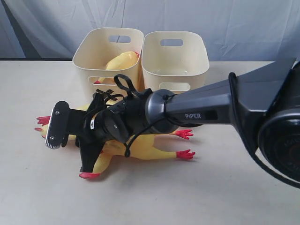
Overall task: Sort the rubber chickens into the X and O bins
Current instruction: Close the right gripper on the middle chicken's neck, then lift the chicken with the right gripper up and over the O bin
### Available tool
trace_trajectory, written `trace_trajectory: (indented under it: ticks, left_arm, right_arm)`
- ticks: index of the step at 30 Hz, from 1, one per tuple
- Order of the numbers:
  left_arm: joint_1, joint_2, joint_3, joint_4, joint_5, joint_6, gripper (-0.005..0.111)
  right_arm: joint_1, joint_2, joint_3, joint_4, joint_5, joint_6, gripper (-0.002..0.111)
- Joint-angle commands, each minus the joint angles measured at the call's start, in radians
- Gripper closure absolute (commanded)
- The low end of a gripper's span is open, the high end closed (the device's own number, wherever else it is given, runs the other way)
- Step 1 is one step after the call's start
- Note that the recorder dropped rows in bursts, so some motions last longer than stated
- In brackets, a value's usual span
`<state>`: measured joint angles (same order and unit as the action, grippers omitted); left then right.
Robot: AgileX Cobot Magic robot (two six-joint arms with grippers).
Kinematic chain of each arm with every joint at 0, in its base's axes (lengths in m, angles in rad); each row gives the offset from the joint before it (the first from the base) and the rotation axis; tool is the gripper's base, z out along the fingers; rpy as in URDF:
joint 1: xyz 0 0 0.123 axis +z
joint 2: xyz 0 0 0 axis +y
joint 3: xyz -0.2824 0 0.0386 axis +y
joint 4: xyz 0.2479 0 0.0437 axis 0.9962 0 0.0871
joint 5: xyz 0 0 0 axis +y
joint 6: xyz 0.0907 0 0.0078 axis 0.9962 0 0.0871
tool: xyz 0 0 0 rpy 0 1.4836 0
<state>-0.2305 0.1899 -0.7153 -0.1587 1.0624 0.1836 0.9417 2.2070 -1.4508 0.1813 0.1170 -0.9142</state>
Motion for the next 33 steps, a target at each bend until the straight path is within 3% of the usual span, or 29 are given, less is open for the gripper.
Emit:
trace_trajectory:
  ticks: [1, 3, 18, 33]
  left_arm:
    - [0.000, -0.009, 0.002, 0.002, -0.006, -0.006, 0.107]
    - [0.000, -0.009, 0.002, 0.002, -0.006, -0.006, 0.107]
    - [0.000, -0.009, 0.002, 0.000, 0.013, -0.006, 0.107]
    - [0.000, -0.009, 0.002, -0.009, 0.108, -0.007, 0.107]
  right_arm:
    - [-0.004, 0.001, -0.002, -0.002, 0.018, 0.000, 0.102]
    - [-0.004, 0.001, -0.002, -0.002, 0.031, 0.000, 0.109]
    - [-0.004, -0.145, -0.002, 0.060, 0.187, 0.074, 0.109]
    - [-0.004, -0.510, -0.002, 0.145, 0.399, 0.391, 0.109]
